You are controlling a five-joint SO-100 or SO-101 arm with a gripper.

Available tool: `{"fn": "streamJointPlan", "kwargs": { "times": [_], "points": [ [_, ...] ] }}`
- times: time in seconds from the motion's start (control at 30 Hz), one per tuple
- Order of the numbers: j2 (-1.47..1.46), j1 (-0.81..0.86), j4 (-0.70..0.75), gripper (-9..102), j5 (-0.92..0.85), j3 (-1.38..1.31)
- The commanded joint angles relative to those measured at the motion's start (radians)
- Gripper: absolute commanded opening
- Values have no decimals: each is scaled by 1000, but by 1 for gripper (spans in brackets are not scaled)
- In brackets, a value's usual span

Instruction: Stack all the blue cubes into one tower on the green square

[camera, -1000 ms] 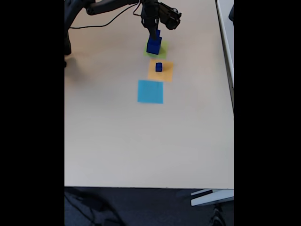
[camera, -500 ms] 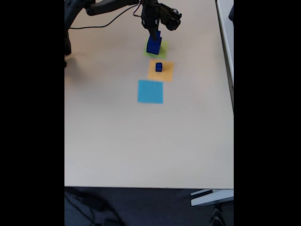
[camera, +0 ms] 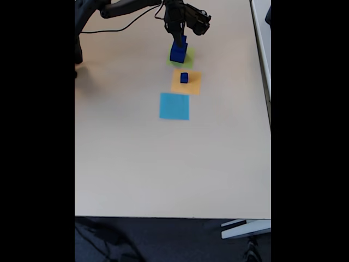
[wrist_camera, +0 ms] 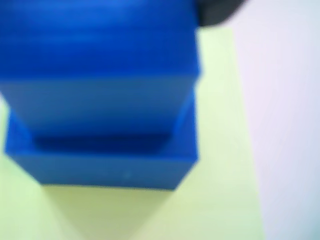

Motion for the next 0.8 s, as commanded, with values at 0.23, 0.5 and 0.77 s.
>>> {"fn": "streamJointPlan", "kwargs": {
  "times": [0.23,0.5,0.77],
  "points": [
    [8,3,5,17,26,-63],
    [8,2,5,18,28,-63],
    [8,2,5,21,23,-63]
  ]
}}
